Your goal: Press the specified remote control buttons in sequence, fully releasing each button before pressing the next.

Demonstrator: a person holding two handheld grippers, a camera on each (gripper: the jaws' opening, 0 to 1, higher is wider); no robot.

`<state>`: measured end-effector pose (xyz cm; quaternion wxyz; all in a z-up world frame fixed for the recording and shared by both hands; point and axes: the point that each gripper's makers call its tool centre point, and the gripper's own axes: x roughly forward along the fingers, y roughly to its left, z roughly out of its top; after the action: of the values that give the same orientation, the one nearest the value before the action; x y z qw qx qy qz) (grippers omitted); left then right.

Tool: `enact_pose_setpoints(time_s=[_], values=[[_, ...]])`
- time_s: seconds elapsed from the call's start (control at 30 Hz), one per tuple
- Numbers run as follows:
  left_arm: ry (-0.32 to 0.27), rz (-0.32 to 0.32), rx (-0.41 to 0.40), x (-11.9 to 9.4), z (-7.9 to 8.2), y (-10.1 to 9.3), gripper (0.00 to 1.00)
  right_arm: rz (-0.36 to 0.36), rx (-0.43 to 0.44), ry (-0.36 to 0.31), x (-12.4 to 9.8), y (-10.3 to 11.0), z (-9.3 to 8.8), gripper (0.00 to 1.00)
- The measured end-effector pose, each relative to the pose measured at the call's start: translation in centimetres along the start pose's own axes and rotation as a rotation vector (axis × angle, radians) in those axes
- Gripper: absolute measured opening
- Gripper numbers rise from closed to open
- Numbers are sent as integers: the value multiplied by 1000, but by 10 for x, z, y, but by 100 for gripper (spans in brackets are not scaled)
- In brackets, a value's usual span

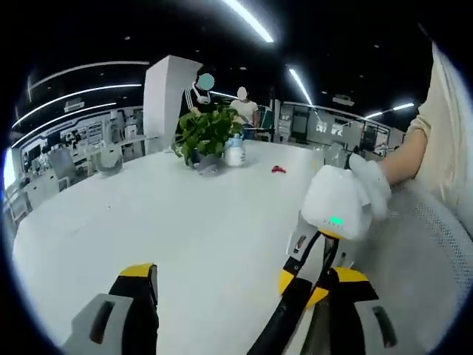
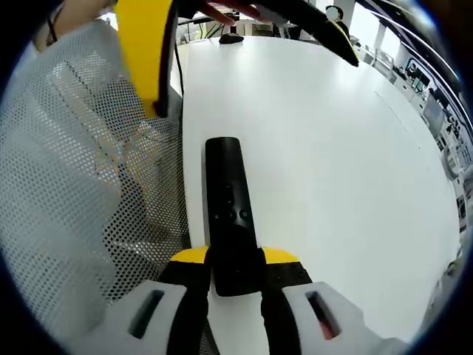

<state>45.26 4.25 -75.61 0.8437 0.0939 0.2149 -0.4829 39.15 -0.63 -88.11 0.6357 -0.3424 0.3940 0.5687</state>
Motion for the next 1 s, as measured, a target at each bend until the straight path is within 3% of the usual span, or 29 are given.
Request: enact_pose_setpoints(time_s=[0.17, 0.43, 0.8, 1.0], values=[[-54, 40, -13, -13, 17, 4, 100, -3, -1, 1, 0, 0, 0, 25], [-98, 104, -47, -38, 27, 4, 100, -2, 2, 0, 0, 0, 0, 25], [-118, 230, -68, -68, 20, 3, 100, -1, 6, -1, 0, 0, 1, 25], [-103, 254, -74, -75, 10, -2, 100, 0, 9, -3, 0, 0, 1, 25]])
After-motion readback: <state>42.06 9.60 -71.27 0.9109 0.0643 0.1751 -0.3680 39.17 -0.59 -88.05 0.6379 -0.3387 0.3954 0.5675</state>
